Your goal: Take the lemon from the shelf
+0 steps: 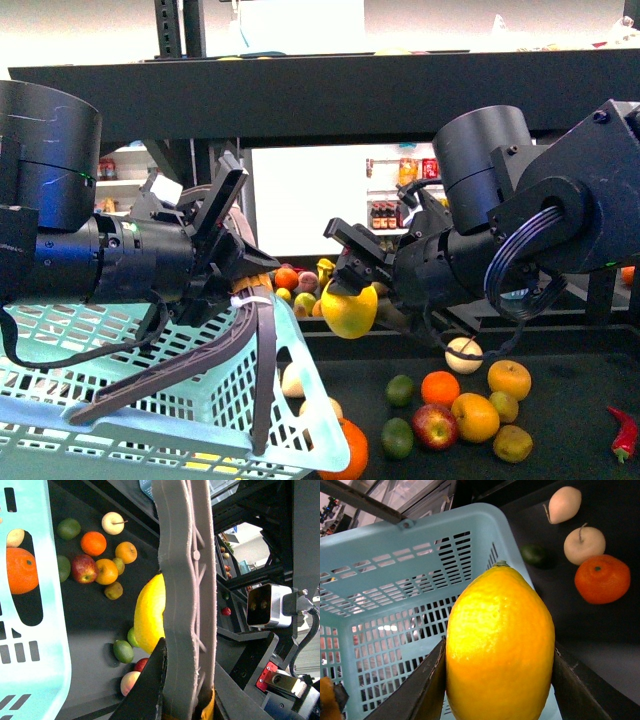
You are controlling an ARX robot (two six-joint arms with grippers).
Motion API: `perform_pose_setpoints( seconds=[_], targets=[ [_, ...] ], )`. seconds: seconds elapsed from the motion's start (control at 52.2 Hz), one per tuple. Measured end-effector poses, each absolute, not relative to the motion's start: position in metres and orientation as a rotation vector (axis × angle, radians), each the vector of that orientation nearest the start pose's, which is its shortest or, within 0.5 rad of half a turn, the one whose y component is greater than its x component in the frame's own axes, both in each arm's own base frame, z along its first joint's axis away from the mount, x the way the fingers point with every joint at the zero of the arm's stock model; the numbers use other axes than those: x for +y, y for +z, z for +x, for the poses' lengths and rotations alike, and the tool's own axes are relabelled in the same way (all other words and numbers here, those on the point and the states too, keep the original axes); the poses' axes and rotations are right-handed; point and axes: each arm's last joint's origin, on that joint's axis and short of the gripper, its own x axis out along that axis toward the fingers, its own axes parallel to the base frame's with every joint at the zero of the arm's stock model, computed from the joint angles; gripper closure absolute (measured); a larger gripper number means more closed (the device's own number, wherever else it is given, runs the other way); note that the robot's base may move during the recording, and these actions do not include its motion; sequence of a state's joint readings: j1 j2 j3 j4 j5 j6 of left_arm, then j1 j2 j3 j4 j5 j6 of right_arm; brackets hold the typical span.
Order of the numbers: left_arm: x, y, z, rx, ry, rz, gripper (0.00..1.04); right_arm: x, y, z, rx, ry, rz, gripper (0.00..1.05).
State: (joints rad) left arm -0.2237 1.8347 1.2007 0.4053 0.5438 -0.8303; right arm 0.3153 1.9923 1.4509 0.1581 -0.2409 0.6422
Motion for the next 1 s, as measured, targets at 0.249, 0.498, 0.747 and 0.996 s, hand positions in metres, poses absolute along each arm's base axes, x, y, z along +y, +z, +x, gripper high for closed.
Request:
perform_pose_setpoints(
  seconds=[0.249,0.498,0.747,0.996],
  targets=[
    [-0.106,0.241,0.398,0.536,-0.625,-0.822,0.94,0.182,0.22,0.429,0.62,0.463,0.649,0.52],
    [-0.106,0.24,0.399,0.535,-0.622,-0.819,0.94,0.194,0.21,0.426,0.66,0.467,0.677,0.52],
    [-0.104,0.24,0.399,0.531,-0.617,-0.817,0.94,0.197,0.208,0.426,0.656,0.466,0.676,0.37],
    [-0.101,0.24,0.4,0.528,-0.606,-0.822,0.94,0.196,0.204,0.427,0.653,0.446,0.668,0.06]
  ],
)
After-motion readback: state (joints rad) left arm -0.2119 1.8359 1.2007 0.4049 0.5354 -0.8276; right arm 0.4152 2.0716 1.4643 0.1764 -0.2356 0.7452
